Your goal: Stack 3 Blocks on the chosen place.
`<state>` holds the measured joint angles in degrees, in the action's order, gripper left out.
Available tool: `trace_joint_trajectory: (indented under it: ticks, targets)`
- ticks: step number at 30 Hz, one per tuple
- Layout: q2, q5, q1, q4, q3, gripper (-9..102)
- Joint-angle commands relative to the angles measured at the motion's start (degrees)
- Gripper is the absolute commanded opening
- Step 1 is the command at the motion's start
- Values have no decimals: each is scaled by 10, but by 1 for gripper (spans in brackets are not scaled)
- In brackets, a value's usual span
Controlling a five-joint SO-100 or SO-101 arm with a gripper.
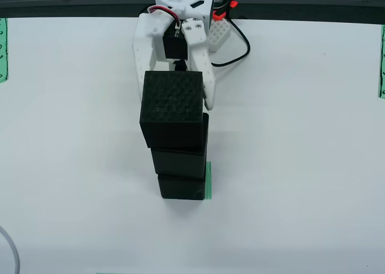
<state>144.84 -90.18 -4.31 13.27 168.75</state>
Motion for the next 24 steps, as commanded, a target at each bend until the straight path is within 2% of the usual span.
trace_joint_trajectory:
  ticks: [1, 24]
  targets:
    - [17, -4, -3, 18, -1, 18]
    - [14, -16, 2, 62, 31, 18]
